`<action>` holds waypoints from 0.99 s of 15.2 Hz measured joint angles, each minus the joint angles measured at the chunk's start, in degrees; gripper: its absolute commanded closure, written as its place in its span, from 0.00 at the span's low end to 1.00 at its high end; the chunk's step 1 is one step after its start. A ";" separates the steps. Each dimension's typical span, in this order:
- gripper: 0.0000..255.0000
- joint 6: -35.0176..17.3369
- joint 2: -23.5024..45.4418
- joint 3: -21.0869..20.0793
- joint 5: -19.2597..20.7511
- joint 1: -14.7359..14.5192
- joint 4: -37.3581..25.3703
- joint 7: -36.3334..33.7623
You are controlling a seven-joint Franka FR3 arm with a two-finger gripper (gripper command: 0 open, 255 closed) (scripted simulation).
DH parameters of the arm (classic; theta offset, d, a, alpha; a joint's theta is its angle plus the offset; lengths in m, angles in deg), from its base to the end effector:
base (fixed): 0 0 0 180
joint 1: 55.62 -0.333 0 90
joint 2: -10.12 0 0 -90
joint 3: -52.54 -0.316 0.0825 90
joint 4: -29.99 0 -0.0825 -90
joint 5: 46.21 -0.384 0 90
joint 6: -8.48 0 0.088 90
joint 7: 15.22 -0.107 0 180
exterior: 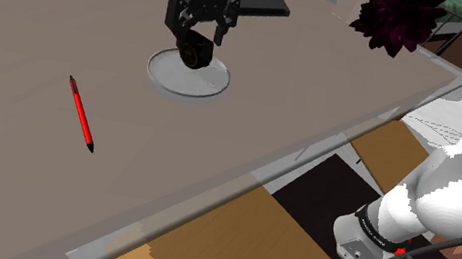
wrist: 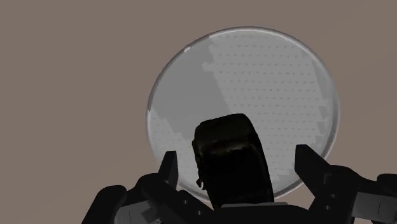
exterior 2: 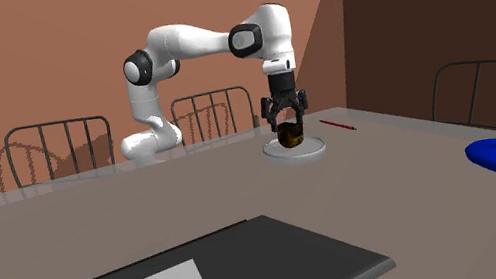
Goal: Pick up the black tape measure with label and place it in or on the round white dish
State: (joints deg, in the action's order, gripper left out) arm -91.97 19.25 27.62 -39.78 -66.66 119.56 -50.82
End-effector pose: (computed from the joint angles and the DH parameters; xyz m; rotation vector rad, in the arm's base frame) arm 0.5116 0.3363 0.5595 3.1309 0.0278 0.0982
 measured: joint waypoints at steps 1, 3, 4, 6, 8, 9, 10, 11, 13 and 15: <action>0.00 -1.14 0.01 0.04 -0.06 -0.01 1.32 0.01; 0.00 -1.91 0.02 0.10 -0.02 0.02 1.99 -0.05; 0.00 -2.15 0.01 0.12 -0.05 0.03 2.29 -0.01; 0.00 -2.32 -0.02 0.15 -0.10 0.03 2.54 -0.01; 0.00 -2.35 -0.02 0.18 -0.10 0.04 2.57 0.01; 1.00 -2.36 -0.02 0.19 -0.10 0.03 2.57 0.01; 1.00 -2.36 -0.02 0.19 -0.09 0.03 2.56 0.00; 1.00 -2.38 -0.02 0.19 -0.10 0.03 2.59 -0.01; 1.00 -2.40 -0.02 0.19 -0.11 0.03 2.65 -0.01; 1.00 -2.41 -0.02 0.19 -0.12 0.03 2.67 -0.01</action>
State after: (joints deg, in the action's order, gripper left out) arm -94.37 19.23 27.81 -39.90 -66.63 122.23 -50.83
